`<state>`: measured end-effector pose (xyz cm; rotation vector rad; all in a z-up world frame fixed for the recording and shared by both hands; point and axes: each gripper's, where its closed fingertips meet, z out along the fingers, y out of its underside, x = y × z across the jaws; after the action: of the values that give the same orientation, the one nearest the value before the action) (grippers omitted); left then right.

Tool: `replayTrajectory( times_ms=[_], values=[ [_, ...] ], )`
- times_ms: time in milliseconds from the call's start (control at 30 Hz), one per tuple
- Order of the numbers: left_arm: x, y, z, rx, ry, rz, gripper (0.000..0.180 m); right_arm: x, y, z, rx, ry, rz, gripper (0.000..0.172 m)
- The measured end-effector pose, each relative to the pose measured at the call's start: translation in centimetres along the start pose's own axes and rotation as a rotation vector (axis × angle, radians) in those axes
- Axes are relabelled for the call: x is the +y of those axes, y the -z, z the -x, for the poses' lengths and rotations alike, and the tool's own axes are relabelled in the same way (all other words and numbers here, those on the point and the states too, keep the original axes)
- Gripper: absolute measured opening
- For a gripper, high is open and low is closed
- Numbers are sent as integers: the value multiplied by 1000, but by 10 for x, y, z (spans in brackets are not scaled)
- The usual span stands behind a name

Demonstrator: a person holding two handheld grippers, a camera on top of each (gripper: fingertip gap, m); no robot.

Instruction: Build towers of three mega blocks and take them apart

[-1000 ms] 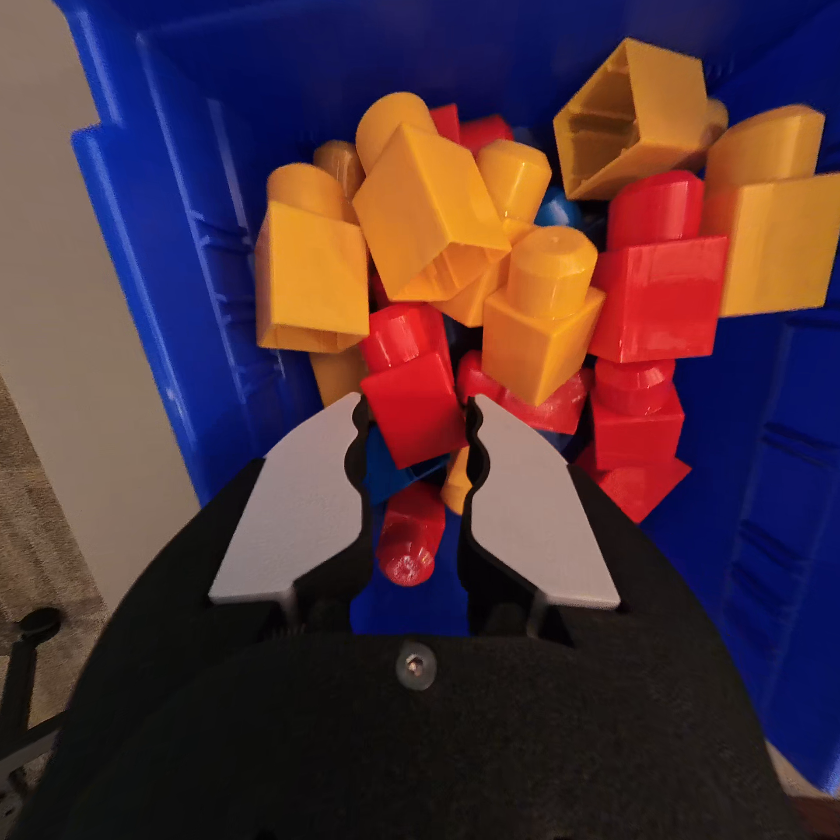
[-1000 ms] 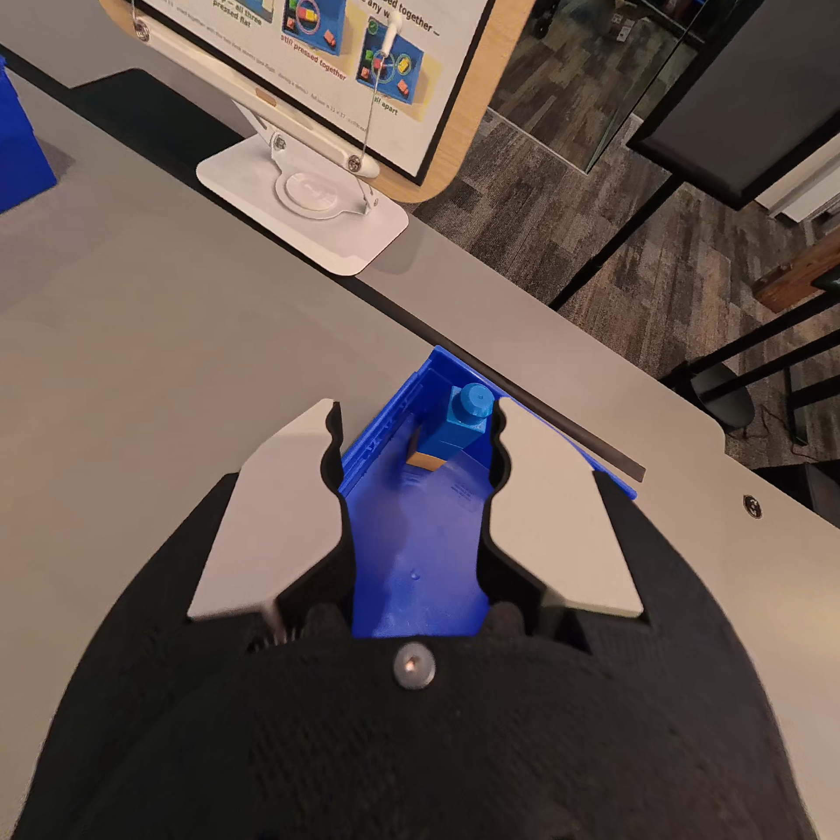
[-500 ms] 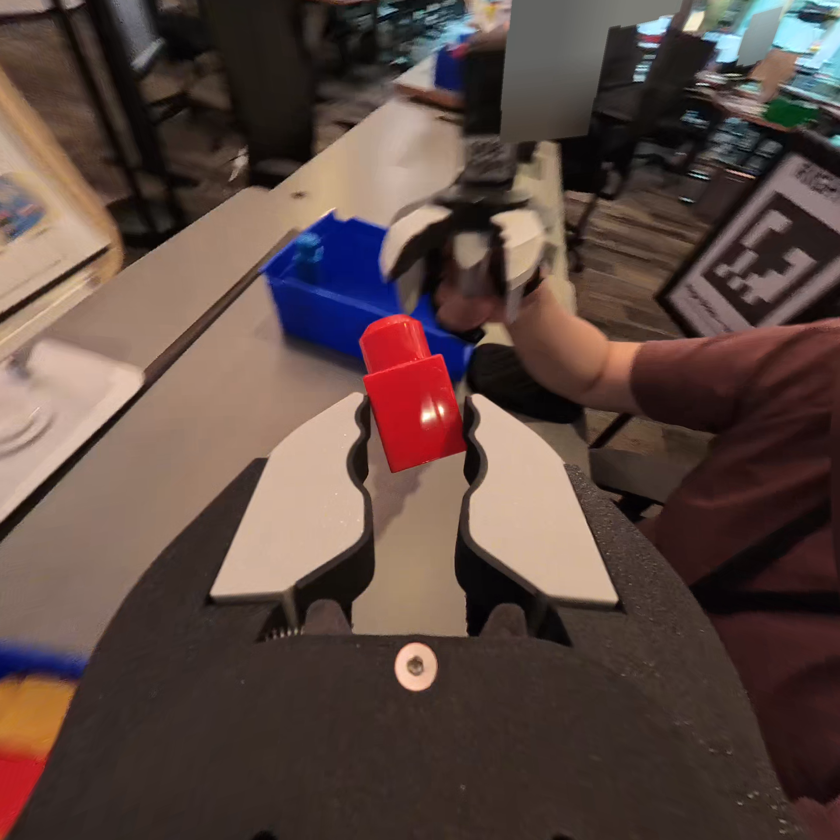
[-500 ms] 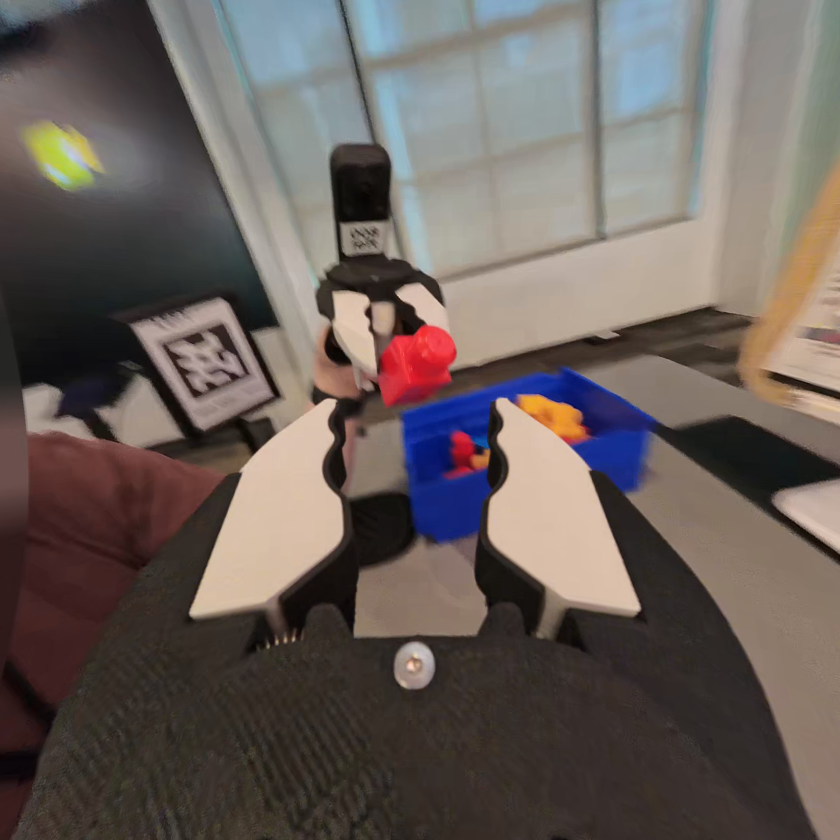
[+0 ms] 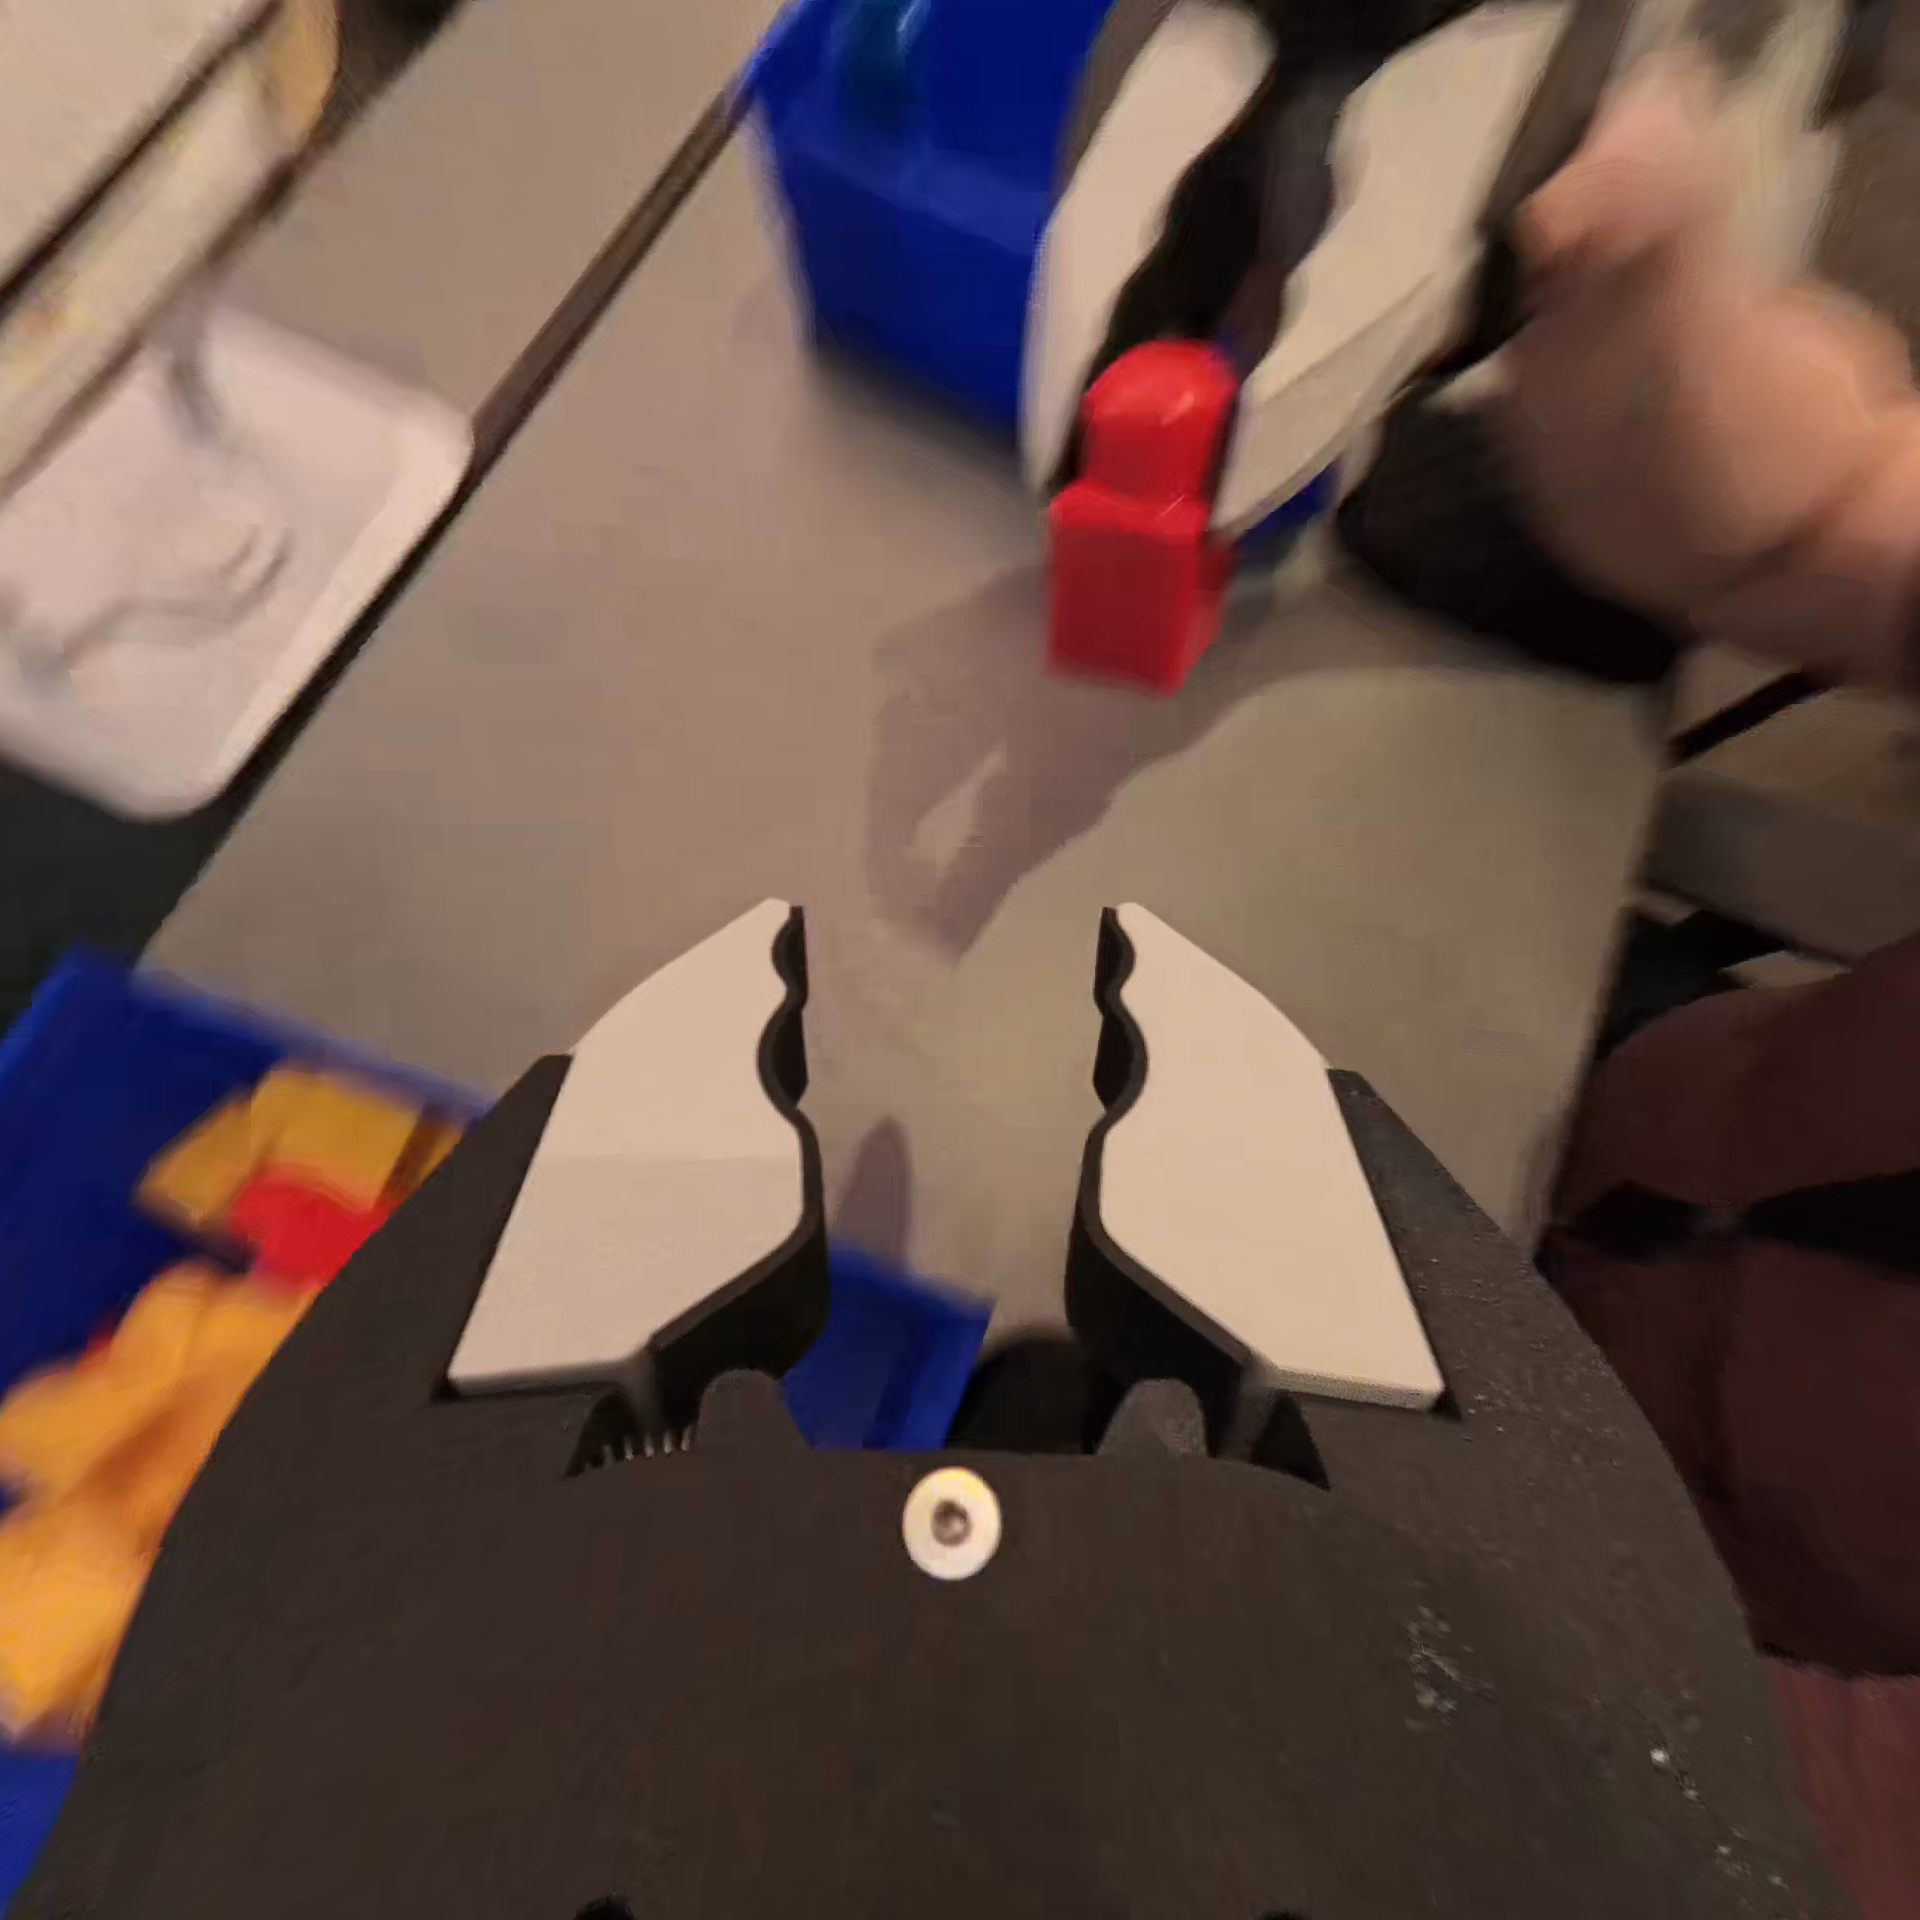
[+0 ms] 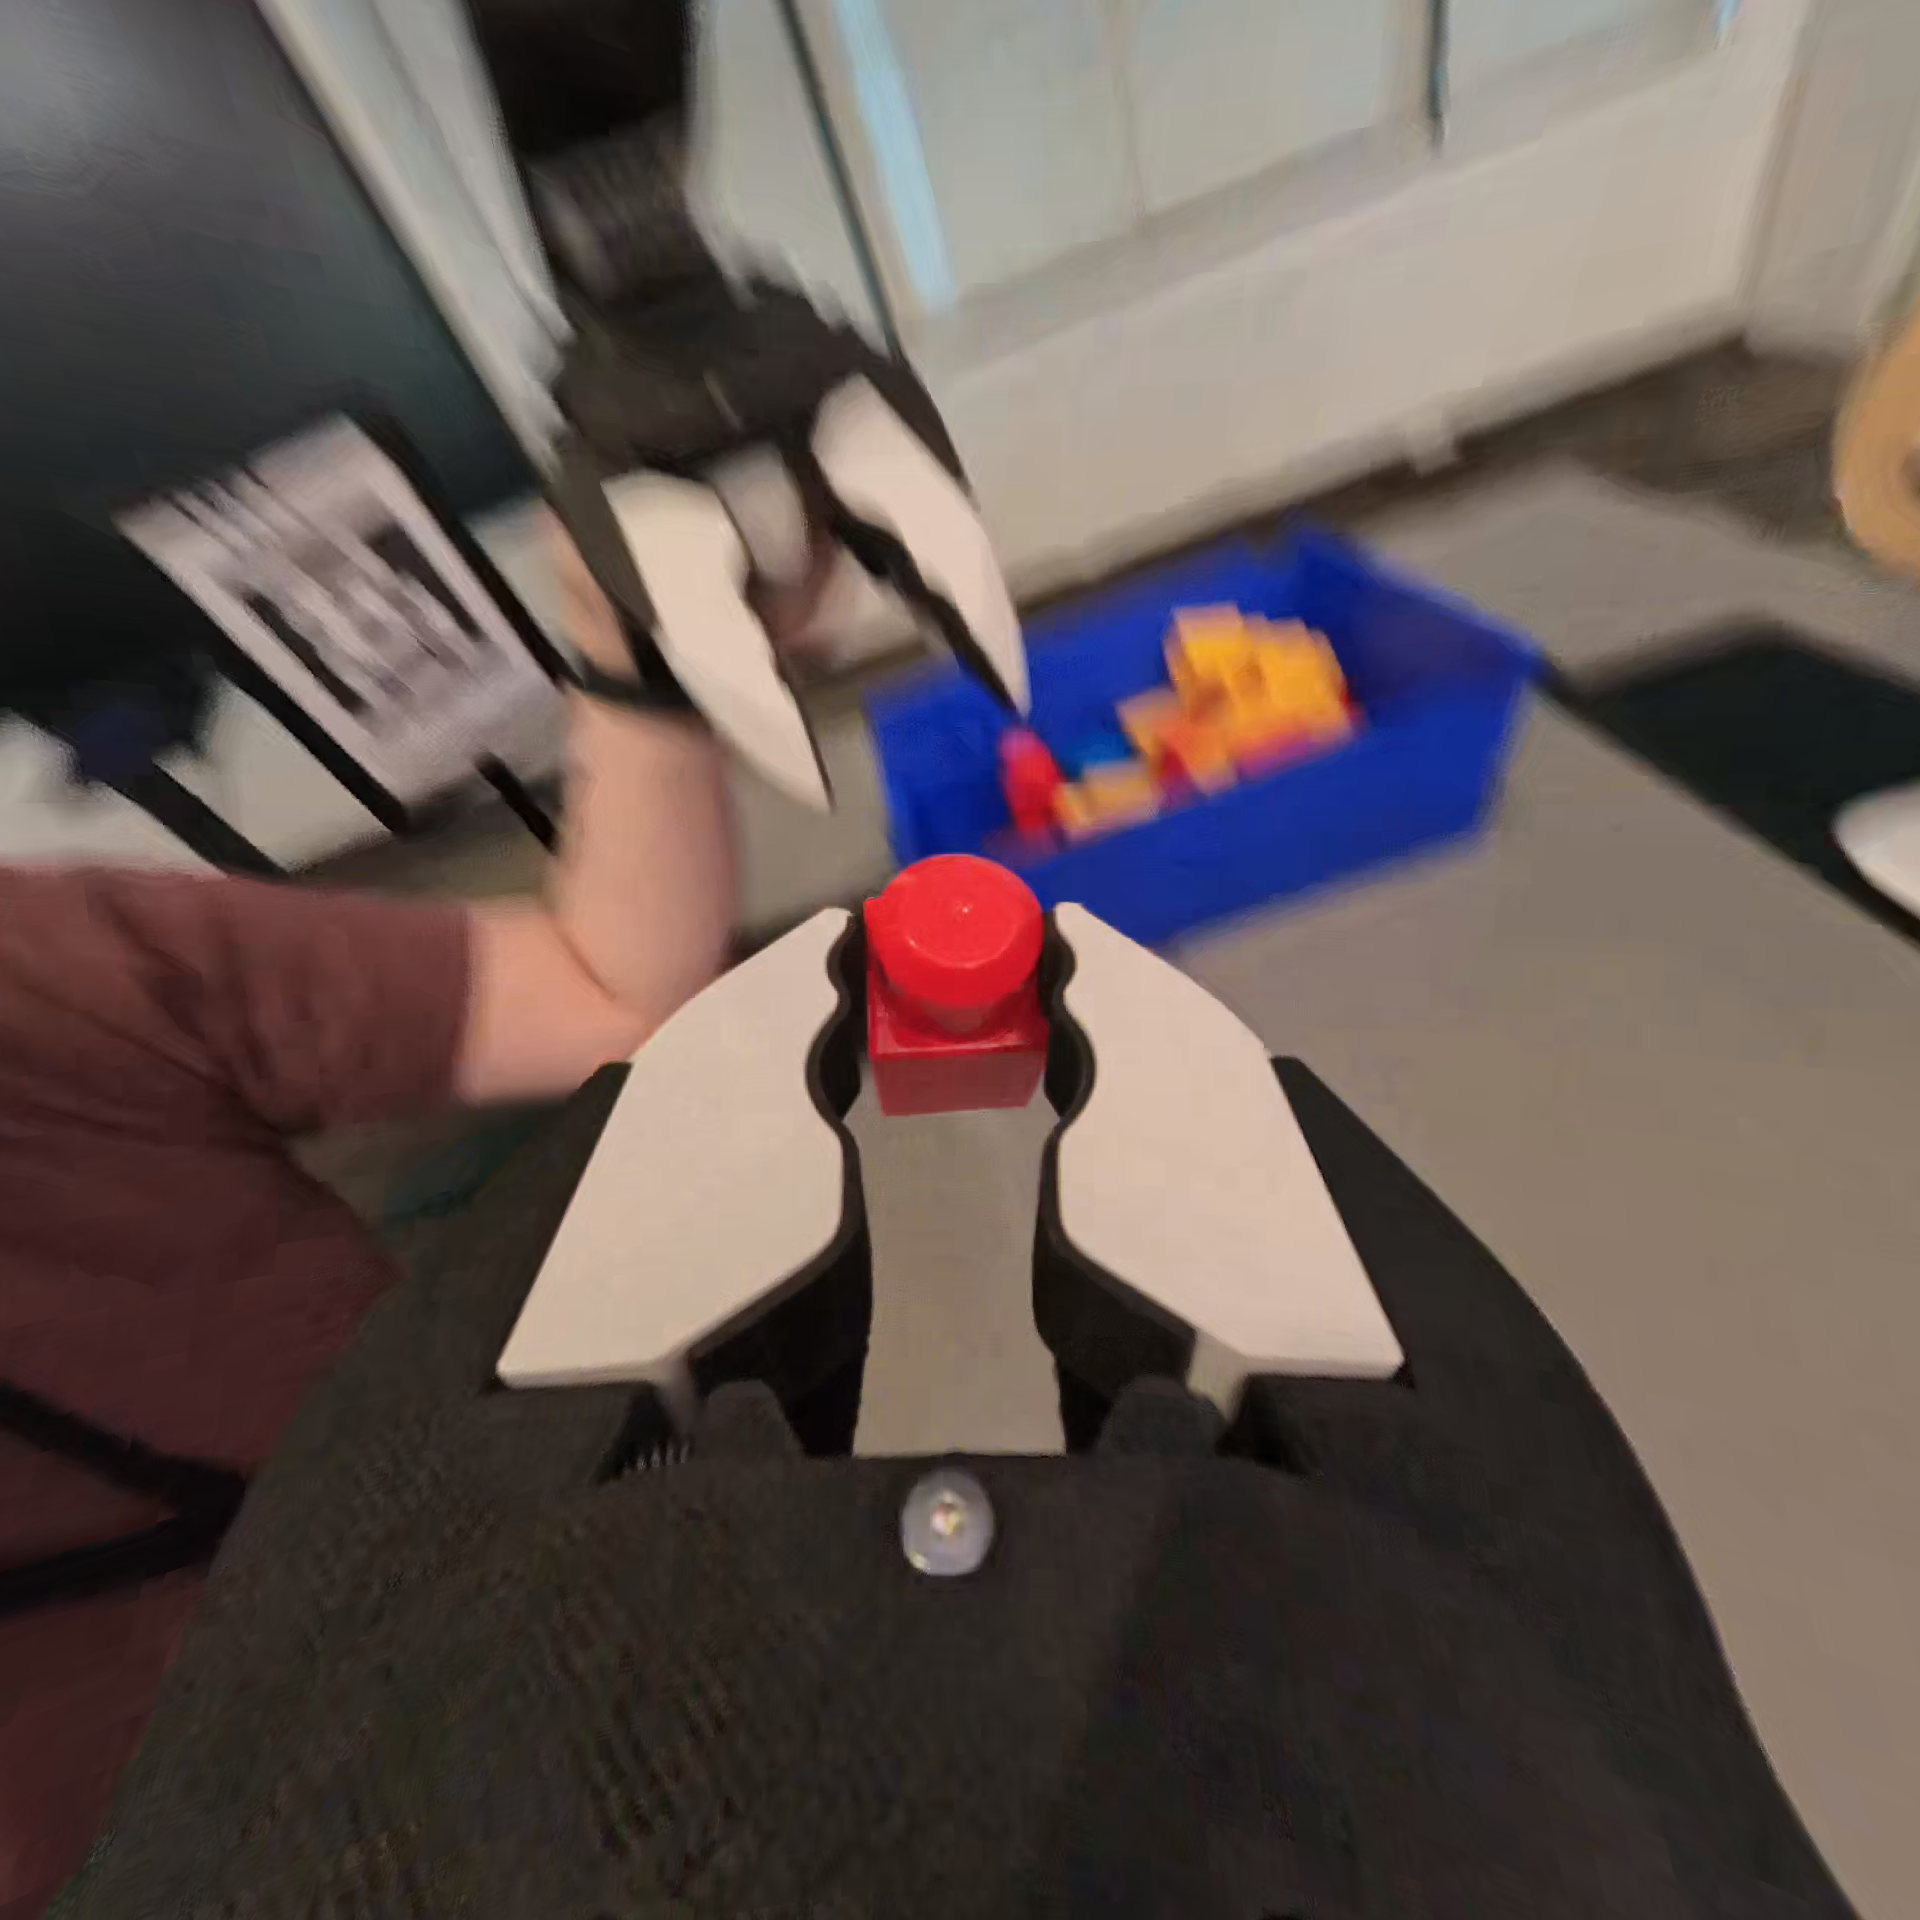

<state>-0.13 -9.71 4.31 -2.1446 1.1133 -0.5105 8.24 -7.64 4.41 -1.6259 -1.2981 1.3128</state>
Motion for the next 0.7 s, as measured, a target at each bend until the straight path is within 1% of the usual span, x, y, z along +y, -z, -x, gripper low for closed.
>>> replayTrajectory(
  times_ms=[33, 100, 133, 167, 200, 233, 267, 333, 433, 533, 633, 700],
  values=[
    [27, 5, 17, -72, 56, 102, 51, 28, 1, -19, 122, 17, 182, 32],
    [81, 20, 53, -226, 234, 295, 48, 84, 17, -62, 394, 68, 557, 32],
    [103, 29, 72, -315, 316, 363, 46, 106, 26, -77, 493, 78, 703, 32],
    [119, 36, 91, -395, 390, 398, 44, 125, 32, -87, 550, 59, 813, 32],
    [133, 40, 101, -425, 469, 433, 42, 141, 34, -92, 569, 27, 893, 32],
    [144, 40, 105, -407, 537, 459, 40, 153, 31, -95, 565, 0, 943, 32],
    [151, 37, 108, -386, 573, 470, 38, 163, 28, -97, 563, -20, 973, 32],
    [168, 35, 120, -422, 613, 536, 40, 176, 24, -102, 577, -26, 1029, 33],
    [193, 33, 128, -443, 683, 646, 43, 184, 20, -104, 580, 23, 1077, 30],
    [208, 29, 137, -448, 731, 687, 43, 186, 13, -104, 567, 46, 1076, 30],
    [214, 19, 140, -391, 754, 677, 42, 181, 10, -105, 570, 66, 1052, 31],
    [217, 13, 142, -372, 751, 687, 42, 170, 9, -107, 596, 86, 1005, 43]
  ],
)
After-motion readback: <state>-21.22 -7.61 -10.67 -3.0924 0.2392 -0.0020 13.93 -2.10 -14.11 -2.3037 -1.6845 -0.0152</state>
